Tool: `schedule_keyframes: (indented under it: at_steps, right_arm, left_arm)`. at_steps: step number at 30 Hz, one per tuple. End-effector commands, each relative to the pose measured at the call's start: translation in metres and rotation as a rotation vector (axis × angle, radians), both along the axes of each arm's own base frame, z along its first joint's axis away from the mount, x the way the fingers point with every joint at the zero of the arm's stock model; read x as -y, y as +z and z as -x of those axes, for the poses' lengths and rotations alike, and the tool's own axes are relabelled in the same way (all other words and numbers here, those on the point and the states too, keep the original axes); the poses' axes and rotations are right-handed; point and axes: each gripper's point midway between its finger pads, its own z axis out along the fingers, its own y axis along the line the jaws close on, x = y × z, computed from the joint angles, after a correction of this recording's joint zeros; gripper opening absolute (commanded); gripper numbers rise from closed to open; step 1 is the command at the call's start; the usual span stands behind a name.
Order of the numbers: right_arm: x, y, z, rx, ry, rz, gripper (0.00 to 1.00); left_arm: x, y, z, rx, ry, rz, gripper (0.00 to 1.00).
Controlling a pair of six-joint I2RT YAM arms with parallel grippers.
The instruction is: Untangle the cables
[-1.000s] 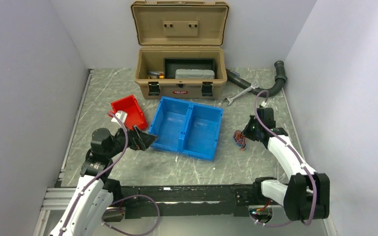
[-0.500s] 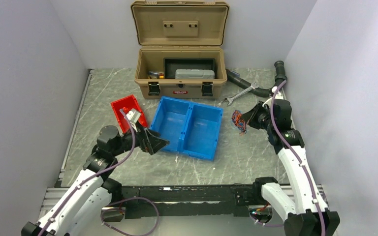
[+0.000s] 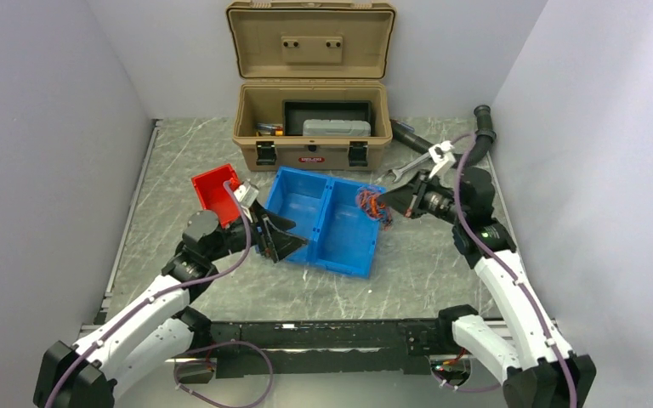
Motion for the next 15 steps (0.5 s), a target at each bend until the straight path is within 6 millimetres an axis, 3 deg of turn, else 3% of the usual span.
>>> schedule_keyframes:
  at_steps: [1, 6, 15]
  right_arm:
    - [-0.047, 0.04, 0.014, 0.163, 0.196, -0.007, 0.0]
    - [-0.077, 0.053, 0.019, 0.206, 0.288, -0.054, 0.0]
    - [-0.097, 0.06, 0.032, 0.215, 0.393, -0.132, 0.0]
  left_arm:
    - [0.013, 0.046, -0.001, 0.147, -0.067, 0.131, 0.99]
    - [0.021, 0.058, 0.003, 0.19, -0.147, 0.188, 0.99]
    - [0.024, 0.061, -0.005, 0.215, -0.133, 0.186, 0.99]
